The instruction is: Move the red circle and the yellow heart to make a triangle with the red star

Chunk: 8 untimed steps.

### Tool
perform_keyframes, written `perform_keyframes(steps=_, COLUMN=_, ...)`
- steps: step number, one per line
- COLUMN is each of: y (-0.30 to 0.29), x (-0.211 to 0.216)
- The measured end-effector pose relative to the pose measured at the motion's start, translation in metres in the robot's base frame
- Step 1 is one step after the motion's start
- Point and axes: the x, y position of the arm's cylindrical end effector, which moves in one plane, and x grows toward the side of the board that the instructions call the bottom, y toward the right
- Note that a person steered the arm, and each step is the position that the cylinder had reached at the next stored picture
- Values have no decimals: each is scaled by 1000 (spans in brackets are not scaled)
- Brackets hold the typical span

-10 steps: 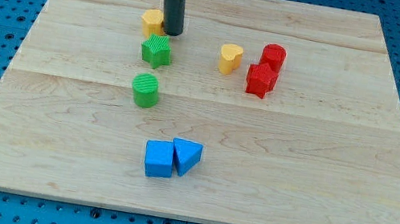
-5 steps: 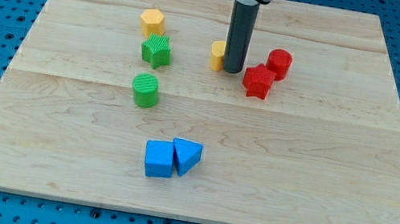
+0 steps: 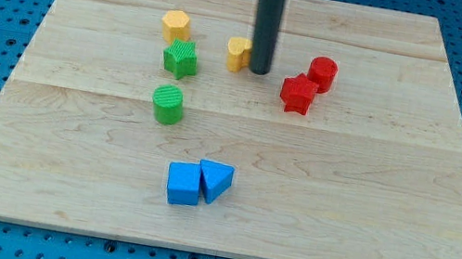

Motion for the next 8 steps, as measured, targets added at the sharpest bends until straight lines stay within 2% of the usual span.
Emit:
perform_keyframes(steps=2, y=79, x=15)
perform_keyframes(steps=3, y=82, x=3)
perform_keyframes(steps=4, y=121, x=22)
perform_keyframes(steps=5, y=132, x=1)
perform_keyframes(steps=7, y=110, x=-64)
perform_keyframes(steps=8, y=141, x=18)
